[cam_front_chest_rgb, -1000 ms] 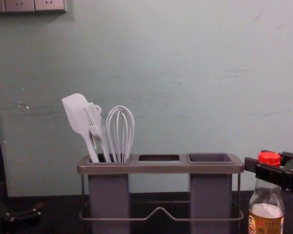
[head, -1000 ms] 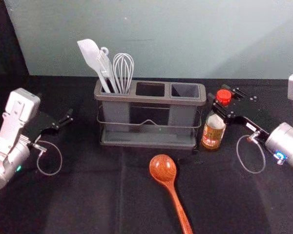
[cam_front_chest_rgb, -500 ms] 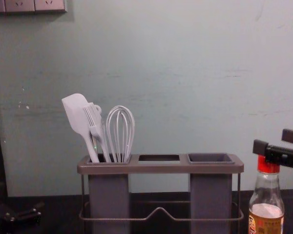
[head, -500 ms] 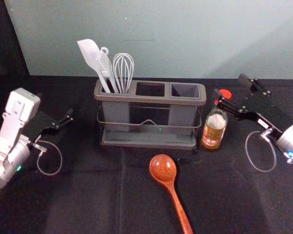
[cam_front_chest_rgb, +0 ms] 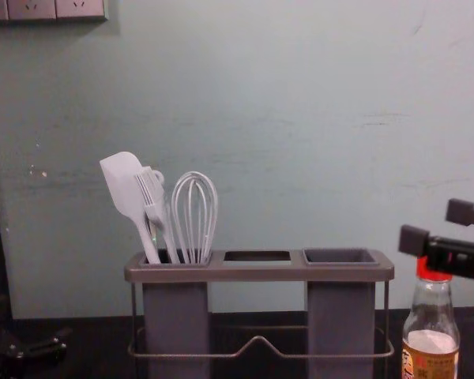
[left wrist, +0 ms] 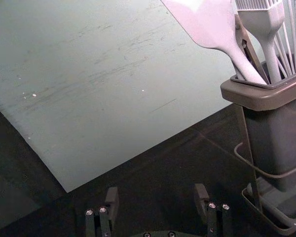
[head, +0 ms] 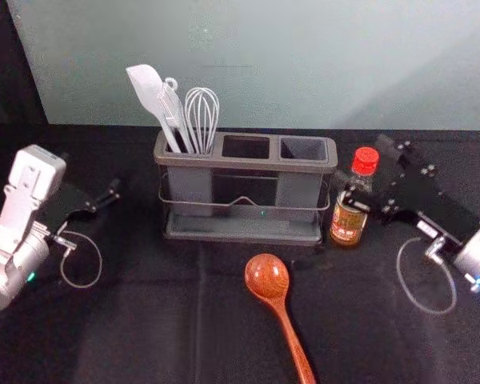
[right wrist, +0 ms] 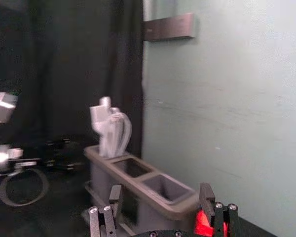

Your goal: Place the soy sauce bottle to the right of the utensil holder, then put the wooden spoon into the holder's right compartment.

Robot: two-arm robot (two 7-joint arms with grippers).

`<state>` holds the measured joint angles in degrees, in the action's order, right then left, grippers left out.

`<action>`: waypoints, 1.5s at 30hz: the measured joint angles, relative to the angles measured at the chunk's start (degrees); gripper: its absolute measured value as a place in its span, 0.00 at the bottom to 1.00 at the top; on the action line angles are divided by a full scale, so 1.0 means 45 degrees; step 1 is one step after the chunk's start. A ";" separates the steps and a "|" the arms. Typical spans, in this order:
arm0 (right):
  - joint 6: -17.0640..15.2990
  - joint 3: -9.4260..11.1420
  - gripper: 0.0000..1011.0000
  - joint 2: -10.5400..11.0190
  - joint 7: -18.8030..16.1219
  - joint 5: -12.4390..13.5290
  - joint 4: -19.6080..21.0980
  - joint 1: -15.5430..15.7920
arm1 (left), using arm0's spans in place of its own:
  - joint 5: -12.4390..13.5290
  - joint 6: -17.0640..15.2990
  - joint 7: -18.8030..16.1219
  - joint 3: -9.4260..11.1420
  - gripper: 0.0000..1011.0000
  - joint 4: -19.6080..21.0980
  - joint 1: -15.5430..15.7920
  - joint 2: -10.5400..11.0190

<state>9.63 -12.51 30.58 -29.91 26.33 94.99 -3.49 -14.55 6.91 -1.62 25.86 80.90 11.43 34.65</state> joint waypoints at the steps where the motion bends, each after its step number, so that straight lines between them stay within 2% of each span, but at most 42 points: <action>1: -0.0012 -0.0078 0.99 0.0028 -0.0072 -0.0003 0.0097 0.0052 | -0.0001 0.0000 0.0000 0.0001 0.99 0.0000 -0.0001 0.0000; 10: -0.0121 -0.1420 0.99 0.0159 -0.0796 -0.0394 0.0446 0.0229 | 0.0000 0.0000 0.0000 0.0000 0.99 0.0000 -0.0001 0.0001; 12: -0.0198 -0.1801 0.99 0.0078 -0.0874 -0.0499 0.0298 0.0188 | 0.0000 0.0000 0.0000 0.0000 0.99 0.0000 0.0000 0.0000; 18: -0.0367 -0.2569 0.99 -0.0222 -0.0905 -0.0714 -0.0298 0.0059 | 0.0000 0.0000 0.0000 0.0000 0.99 0.0000 -0.0001 0.0001; 22: -0.0596 -0.2836 0.99 -0.0358 -0.0790 -0.0866 -0.0615 0.0034 | 0.0000 0.0000 0.0000 0.0000 0.99 0.0000 -0.0001 0.0000; 23: -0.0866 -0.2944 0.99 -0.0403 -0.0613 -0.0956 -0.0703 0.0033 | 0.0000 0.0000 0.0000 0.0000 0.99 0.0000 0.0000 0.0000; 27: -0.1789 -0.3098 0.99 -0.0471 0.0075 -0.1263 -0.0665 0.0110 | 0.0000 0.0000 0.0000 0.0001 0.99 0.0000 -0.0001 0.0000; 28: -0.2174 -0.3155 0.99 -0.0472 0.0418 -0.1499 -0.0546 0.0141 | -0.0001 0.0000 0.0000 0.0001 0.99 0.0000 0.0000 0.0000; 34: -0.3367 -0.3244 0.99 -0.0444 0.1384 -0.2388 0.0060 0.0264 | 0.0000 0.0000 0.0000 0.0000 0.99 0.0000 0.0000 0.0000; 38: -0.3836 -0.3134 0.99 -0.0434 0.1592 -0.2641 0.0450 0.0350 | -0.0001 0.0000 0.0000 0.0000 0.99 0.0000 0.0000 0.0000; 45: -0.4226 -0.2813 0.99 -0.0400 0.1496 -0.2536 0.0933 0.0494 | 0.0000 0.0001 0.0001 0.0000 0.99 0.0000 -0.0001 0.0000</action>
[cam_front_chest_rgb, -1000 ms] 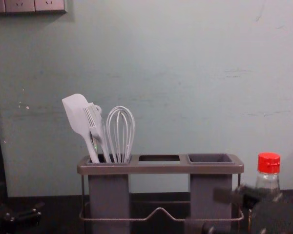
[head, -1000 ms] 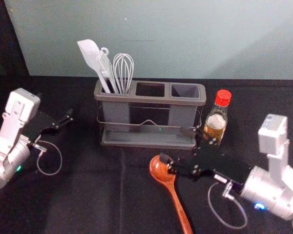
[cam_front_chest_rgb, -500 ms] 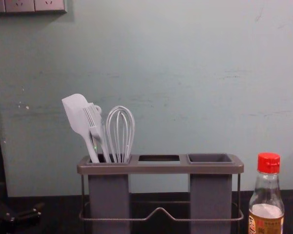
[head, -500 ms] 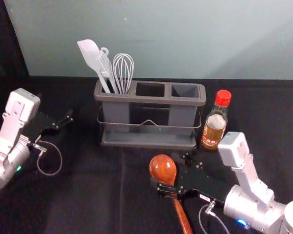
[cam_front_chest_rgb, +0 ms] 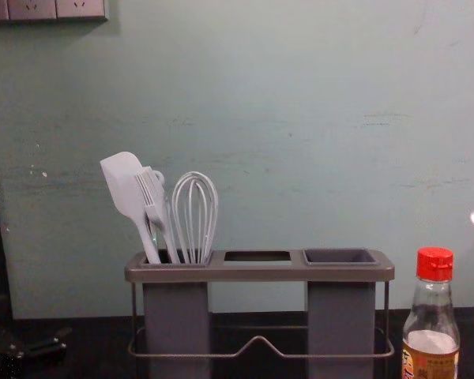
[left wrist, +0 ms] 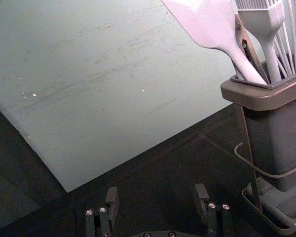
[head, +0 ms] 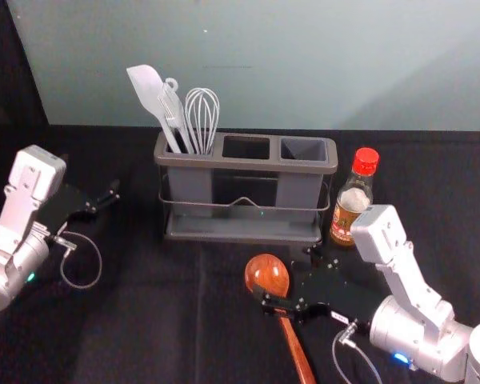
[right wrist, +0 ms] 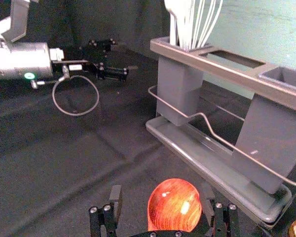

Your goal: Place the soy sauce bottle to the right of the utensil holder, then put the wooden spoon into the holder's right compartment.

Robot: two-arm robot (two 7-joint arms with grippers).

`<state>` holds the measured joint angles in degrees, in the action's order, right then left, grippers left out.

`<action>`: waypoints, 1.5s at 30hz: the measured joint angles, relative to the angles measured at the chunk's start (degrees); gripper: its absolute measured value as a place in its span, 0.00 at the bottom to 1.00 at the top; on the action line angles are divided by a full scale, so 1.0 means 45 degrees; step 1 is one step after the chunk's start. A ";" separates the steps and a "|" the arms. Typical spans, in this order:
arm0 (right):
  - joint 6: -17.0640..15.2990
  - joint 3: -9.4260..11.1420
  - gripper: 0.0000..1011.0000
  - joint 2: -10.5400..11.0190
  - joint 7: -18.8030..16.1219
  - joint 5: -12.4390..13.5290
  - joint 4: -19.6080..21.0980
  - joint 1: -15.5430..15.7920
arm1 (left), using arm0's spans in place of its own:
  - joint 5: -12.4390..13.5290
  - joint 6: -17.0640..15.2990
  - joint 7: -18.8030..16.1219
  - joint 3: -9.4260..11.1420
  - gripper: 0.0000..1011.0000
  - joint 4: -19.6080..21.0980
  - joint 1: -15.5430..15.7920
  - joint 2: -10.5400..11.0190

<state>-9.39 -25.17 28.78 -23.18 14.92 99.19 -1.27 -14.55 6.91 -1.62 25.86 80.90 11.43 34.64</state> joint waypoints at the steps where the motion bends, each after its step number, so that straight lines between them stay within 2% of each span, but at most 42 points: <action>1: 0.0000 0.0019 0.99 -0.0001 -0.0019 0.0014 0.0019 0.0007 | 0.0000 -0.0001 -0.0001 0.0000 0.99 0.0000 0.0000 0.0000; 26: 0.0008 -0.0038 0.99 -0.0009 -0.0020 -0.0011 -0.0033 -0.0017 | 0.0000 0.0000 -0.0001 0.0000 0.99 0.0000 0.0000 0.0000; 32: -0.0324 0.0117 0.99 0.0074 0.0240 -0.0133 0.0637 0.0429 | 0.0000 0.0000 -0.0001 0.0000 0.99 0.0000 0.0000 0.0000; 34: -0.1188 0.0270 0.99 0.0161 0.0523 -0.0148 0.1305 0.0792 | 0.0000 -0.0001 -0.0001 0.0000 0.99 0.0000 0.0000 0.0000; 36: -0.1606 0.0347 0.99 0.0210 0.0531 -0.0084 0.1577 0.0928 | 0.0000 0.0000 -0.0001 0.0000 0.99 0.0000 0.0000 0.0000; 39: -0.2777 0.0492 0.99 0.0313 0.0767 0.0013 0.2319 0.1223 | 0.0000 0.0000 0.0000 0.0000 0.99 0.0000 0.0001 0.0000; 40: -0.3511 0.0551 0.99 0.0333 0.0991 0.0003 0.2720 0.1354 | 0.0000 0.0000 -0.0001 0.0000 0.99 0.0000 0.0000 0.0000; 44: -0.4773 0.0643 0.99 0.0301 0.1352 -0.0065 0.3346 0.1511 | -0.0001 0.0000 -0.0001 0.0000 0.99 0.0000 0.0000 0.0000; 45: -0.5465 0.0652 0.99 0.0240 0.1554 -0.0150 0.3609 0.1525 | 0.0000 -0.0001 -0.0001 0.0000 0.99 0.0000 0.0000 0.0000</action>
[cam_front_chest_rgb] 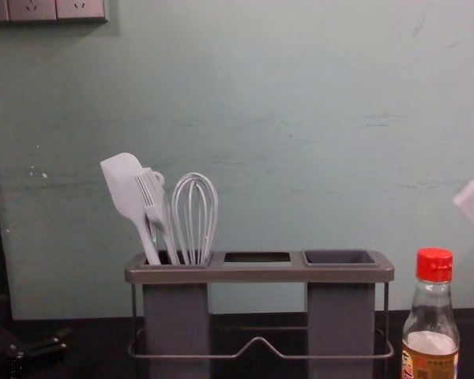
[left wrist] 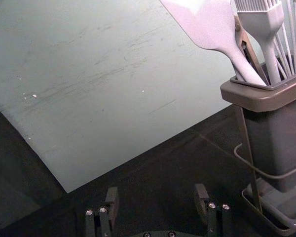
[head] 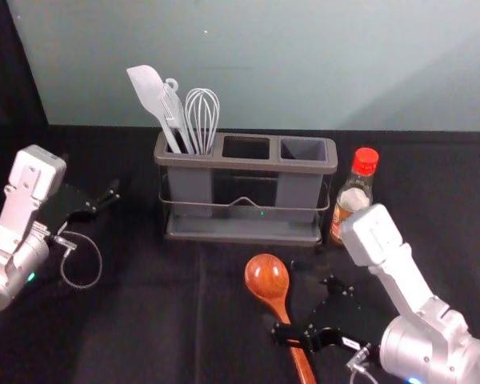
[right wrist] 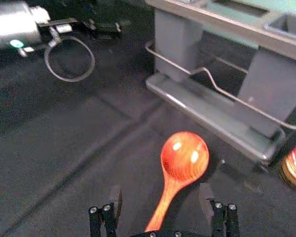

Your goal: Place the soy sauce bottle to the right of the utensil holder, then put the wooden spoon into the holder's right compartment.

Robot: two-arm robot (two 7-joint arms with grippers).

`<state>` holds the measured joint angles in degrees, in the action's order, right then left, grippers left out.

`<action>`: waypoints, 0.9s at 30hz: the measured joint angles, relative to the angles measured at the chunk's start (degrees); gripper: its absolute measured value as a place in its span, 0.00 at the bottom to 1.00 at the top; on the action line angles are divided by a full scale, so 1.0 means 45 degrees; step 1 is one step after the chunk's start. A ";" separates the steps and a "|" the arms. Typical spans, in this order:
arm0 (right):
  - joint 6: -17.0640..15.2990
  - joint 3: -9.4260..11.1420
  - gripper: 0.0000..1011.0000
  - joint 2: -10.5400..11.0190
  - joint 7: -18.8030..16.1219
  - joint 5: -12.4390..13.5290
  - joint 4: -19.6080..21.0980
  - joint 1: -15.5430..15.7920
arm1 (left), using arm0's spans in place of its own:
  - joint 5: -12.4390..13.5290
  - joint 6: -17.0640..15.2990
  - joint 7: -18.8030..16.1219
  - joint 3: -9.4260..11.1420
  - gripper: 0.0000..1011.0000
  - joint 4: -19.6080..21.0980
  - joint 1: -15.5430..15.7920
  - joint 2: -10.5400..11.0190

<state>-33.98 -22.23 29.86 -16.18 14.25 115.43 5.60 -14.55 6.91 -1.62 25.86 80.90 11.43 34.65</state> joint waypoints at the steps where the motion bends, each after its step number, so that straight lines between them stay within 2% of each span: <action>1: -0.0342 0.0000 0.99 -0.0052 0.0113 -0.0056 0.0113 -0.0006 | 0.0000 0.0001 0.0000 0.0000 0.99 0.0000 0.0000 -0.0001; 4: -0.1688 -0.0042 0.99 -0.0356 0.0502 -0.0296 0.0367 -0.0218 | 0.0000 0.0000 0.0000 0.0000 0.99 0.0000 0.0000 0.0000; 7: -0.2415 -0.0052 0.99 -0.0681 0.0697 -0.0377 0.0302 -0.0484 | 0.0000 0.0000 0.0000 0.0001 0.99 0.0000 0.0000 0.0000; 8: -0.2833 -0.0050 0.99 -0.0955 0.0818 -0.0405 0.0148 -0.0682 | 0.0000 0.0000 0.0000 0.0000 0.99 0.0000 -0.0001 0.0000; 11: -0.3279 -0.0062 0.99 -0.1346 0.0989 -0.0487 -0.0181 -0.1005 | -0.0001 0.0000 -0.0001 0.0000 0.99 0.0000 -0.0001 0.0000; 12: -0.3500 -0.0071 0.99 -0.1640 0.1093 -0.0536 -0.0441 -0.1231 | 0.0000 0.0000 0.0000 0.0001 0.99 0.0000 0.0000 0.0000; 20: -0.3928 -0.0331 0.99 -0.2909 0.1369 -0.0880 -0.2045 -0.2352 | 0.0000 0.0000 0.0000 0.0000 0.99 0.0000 0.0000 0.0000; 27: -0.3985 -0.0576 0.99 -0.3519 0.1329 -0.1104 -0.3000 -0.2985 | 0.0000 0.0000 0.0000 0.0000 0.99 0.0000 0.0000 0.0000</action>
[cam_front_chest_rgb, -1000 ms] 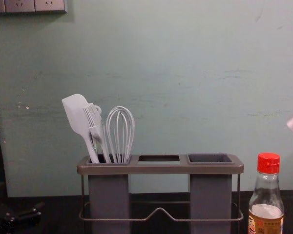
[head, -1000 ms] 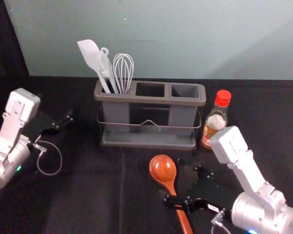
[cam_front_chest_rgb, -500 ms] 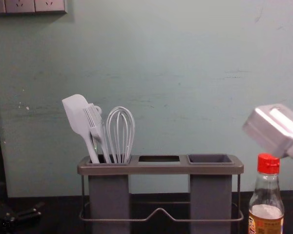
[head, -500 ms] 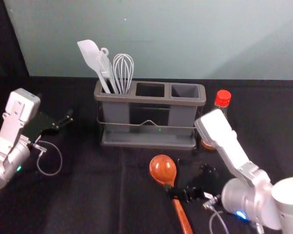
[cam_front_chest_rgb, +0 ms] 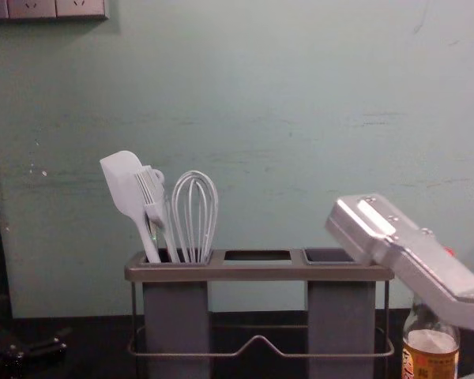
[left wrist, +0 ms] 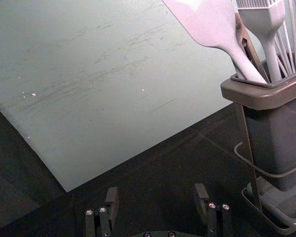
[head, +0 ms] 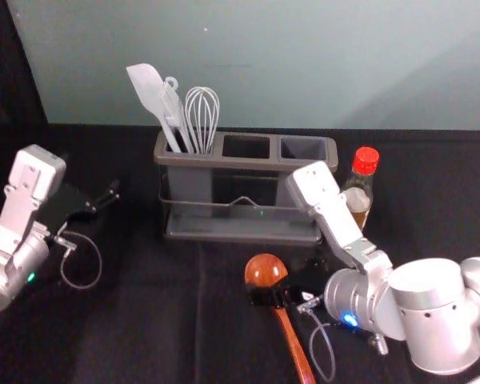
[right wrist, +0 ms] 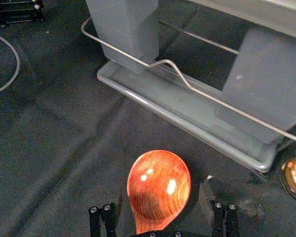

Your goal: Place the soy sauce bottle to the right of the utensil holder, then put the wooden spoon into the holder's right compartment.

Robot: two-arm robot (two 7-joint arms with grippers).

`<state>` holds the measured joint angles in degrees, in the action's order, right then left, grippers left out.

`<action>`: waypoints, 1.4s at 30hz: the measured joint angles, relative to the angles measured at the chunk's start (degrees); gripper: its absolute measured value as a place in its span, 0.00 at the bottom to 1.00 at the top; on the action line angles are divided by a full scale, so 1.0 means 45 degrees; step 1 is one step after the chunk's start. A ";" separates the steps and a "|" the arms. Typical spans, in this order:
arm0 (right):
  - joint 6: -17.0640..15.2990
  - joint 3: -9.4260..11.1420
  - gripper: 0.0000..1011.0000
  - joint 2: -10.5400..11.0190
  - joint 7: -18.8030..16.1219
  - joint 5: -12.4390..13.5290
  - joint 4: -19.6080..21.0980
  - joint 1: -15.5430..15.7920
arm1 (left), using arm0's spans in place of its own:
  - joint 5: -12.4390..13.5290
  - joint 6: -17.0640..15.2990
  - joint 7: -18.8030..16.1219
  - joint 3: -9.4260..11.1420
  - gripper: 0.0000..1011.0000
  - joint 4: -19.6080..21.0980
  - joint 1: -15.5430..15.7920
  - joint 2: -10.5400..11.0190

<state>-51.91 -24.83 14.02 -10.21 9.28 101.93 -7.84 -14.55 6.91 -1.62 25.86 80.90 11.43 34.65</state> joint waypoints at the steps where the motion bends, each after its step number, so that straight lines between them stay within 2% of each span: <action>1: 0.0000 -0.0023 0.99 -0.0048 -0.0017 -0.0040 -0.0087 -0.0050 | 0.0000 0.0000 0.0000 0.0000 0.99 0.0000 0.0000 0.0000; 7: 0.0002 -0.0174 0.99 -0.0318 -0.0049 -0.0346 -0.0604 -0.0355 | 0.0000 0.0000 0.0000 0.0000 0.99 0.0000 0.0000 0.0000; 19: -0.0004 -0.0374 0.99 -0.0549 -0.0144 -0.0939 -0.1024 -0.0583 | 0.0000 0.0000 0.0000 0.0000 0.99 0.0000 0.0000 0.0000; 32: 0.0052 -0.0425 0.99 -0.0652 -0.0390 -0.1326 -0.1247 -0.0617 | -0.0001 0.0000 0.0000 0.0001 0.99 0.0000 0.0000 0.0000; 42: 0.0430 -0.0286 0.98 -0.0740 -0.0742 -0.1485 -0.1323 -0.0522 | 0.0000 0.0000 0.0000 0.0000 0.99 0.0000 0.0000 0.0000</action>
<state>-49.98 -26.11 10.69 -13.54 2.60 95.98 -10.19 -14.55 6.91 -1.62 25.86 80.90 11.43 34.65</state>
